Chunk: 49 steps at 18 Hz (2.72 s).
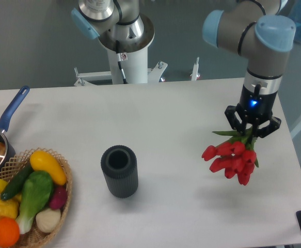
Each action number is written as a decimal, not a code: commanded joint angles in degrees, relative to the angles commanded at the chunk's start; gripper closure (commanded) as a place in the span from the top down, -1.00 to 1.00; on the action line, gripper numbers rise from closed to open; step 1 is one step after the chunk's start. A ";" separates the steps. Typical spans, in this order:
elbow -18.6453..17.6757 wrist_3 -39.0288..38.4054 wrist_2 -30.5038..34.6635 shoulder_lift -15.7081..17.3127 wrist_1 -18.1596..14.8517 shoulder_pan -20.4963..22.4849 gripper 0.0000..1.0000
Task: Insert the flowers into the vase
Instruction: 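Carry the tulips over the black vase, stems pointing down, then lower the tulip stems into the black vase opening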
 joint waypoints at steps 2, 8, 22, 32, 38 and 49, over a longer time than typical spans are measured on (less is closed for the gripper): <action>0.00 -3.07 -3.51 1.76 0.00 -0.44 -1.00; -1.84 -9.14 -18.98 7.12 0.70 -0.62 -1.00; -2.55 -14.86 -53.34 5.98 4.66 -1.85 -1.00; -4.83 -13.72 -66.37 3.00 9.31 -3.60 -1.00; -8.44 -5.64 -74.01 0.19 9.93 -5.19 -1.00; -11.42 -5.54 -74.81 0.62 9.93 -7.21 -1.00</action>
